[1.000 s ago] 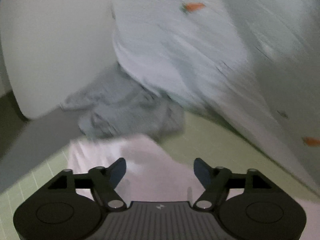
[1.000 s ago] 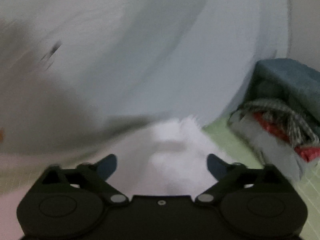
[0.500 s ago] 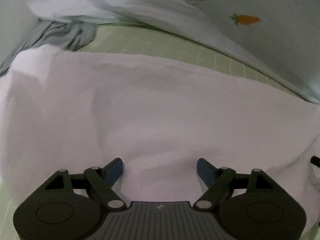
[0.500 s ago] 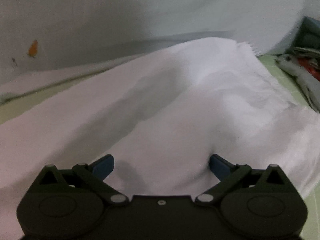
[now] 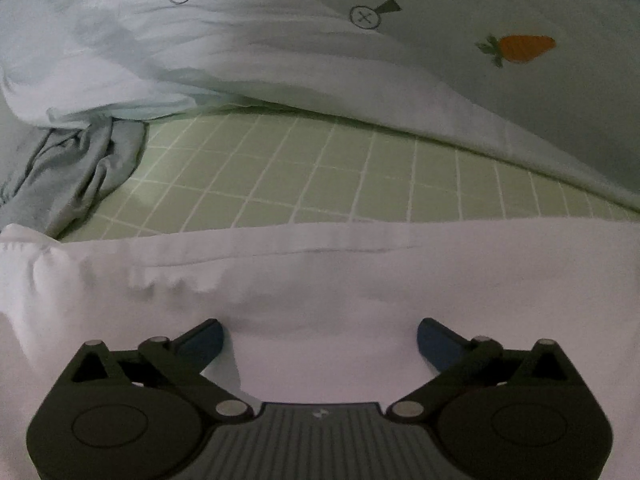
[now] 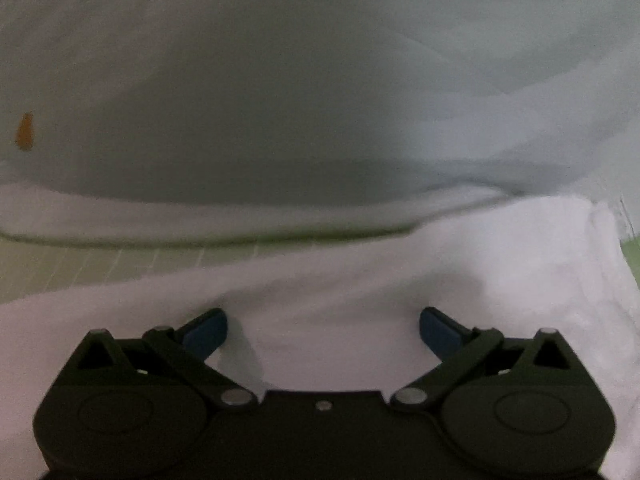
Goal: Fold clothes
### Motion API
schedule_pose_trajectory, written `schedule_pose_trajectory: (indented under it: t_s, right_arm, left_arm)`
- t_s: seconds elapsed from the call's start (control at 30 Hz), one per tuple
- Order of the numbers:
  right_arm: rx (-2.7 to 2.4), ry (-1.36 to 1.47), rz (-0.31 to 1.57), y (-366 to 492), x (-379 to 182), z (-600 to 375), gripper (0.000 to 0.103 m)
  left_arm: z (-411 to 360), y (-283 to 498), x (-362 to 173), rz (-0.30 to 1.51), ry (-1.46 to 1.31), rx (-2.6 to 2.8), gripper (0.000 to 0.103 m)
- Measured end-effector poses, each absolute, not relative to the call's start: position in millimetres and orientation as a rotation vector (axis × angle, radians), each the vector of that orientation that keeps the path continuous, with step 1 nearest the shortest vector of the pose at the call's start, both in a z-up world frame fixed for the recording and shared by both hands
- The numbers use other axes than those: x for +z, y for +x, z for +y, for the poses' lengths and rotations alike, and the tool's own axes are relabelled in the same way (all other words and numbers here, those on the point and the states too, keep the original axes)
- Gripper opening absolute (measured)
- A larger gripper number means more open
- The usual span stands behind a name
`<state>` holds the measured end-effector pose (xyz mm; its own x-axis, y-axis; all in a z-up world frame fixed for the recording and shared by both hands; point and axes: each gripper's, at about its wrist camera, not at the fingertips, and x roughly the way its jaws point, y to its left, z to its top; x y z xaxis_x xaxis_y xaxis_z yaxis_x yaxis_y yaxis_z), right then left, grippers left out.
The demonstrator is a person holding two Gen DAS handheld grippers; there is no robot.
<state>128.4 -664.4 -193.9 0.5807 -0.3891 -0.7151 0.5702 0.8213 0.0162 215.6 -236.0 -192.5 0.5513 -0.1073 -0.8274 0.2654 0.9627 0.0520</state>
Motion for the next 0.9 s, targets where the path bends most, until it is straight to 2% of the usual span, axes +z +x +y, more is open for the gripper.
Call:
schedule_pose_trajectory:
  t_s: [0.13,0.27,0.37,0.43,0.5,0.53,0.57,0.6,0.63,0.7,0.73,0.77,0.8,0.83,0.87,0.9]
  right_arm:
    - [-0.607,0.266,0.777,140,-192,-666,0.103]
    - [-0.667,0.353,0.742,134,-183,-660,0.103]
    - [-0.709,0.444,0.672,128,-175,-653,0.103]
    - [-0.714,0.47,0.655,132,-173,-649,0.103]
    - [-0.733,0.457,0.695,144,-176,-649,0.102]
    - [-0.739,0.457,0.708,148,-178,-648,0.097]
    - [-0.742,0.465,0.711,150,-178,-647,0.088]
    - [-0.746,0.471,0.713,152,-179,-647,0.085]
    - [-0.756,0.466,0.714,153,-178,-648,0.076]
    - [-0.77,0.425,0.731,155,-177,-649,0.061]
    - [-0.773,0.398,0.734,155,-176,-646,0.042]
    - [-0.777,0.383,0.732,153,-175,-645,0.022]
    - [-0.777,0.393,0.721,149,-174,-649,0.018]
    - [-0.764,0.427,0.694,143,-173,-653,0.008]
    - [-0.752,0.462,0.667,138,-171,-658,0.003]
    - [-0.741,0.489,0.64,133,-170,-661,0.002]
  left_arm:
    - [-234,220,-185,0.966,0.104,-0.194,0.102]
    - [-211,230,-174,1.002,-0.217,-0.139,0.101]
    - [-204,240,-174,1.004,-0.329,-0.05,0.101]
    - [-199,246,-174,1.004,-0.401,0.009,0.097]
    - [-200,251,-175,1.017,-0.394,0.054,0.088]
    - [-202,253,-174,1.02,-0.382,0.074,0.085]
    - [-204,256,-174,1.022,-0.369,0.094,0.075]
    - [-206,256,-175,1.021,-0.333,0.099,0.062]
    - [-208,257,-176,1.02,-0.297,0.104,0.055]
    - [-209,256,-177,1.008,-0.228,0.119,0.024]
    - [-208,255,-178,1.003,-0.217,0.115,0.018]
    - [-205,254,-179,0.996,-0.214,0.113,0.006]
    - [-202,254,-181,0.988,-0.22,0.113,0.001]
    - [-199,254,-181,0.984,-0.23,0.107,0.0]
    - [-197,254,-181,0.984,-0.244,0.104,0.0]
    - [-194,254,-179,0.982,-0.26,0.105,0.0]
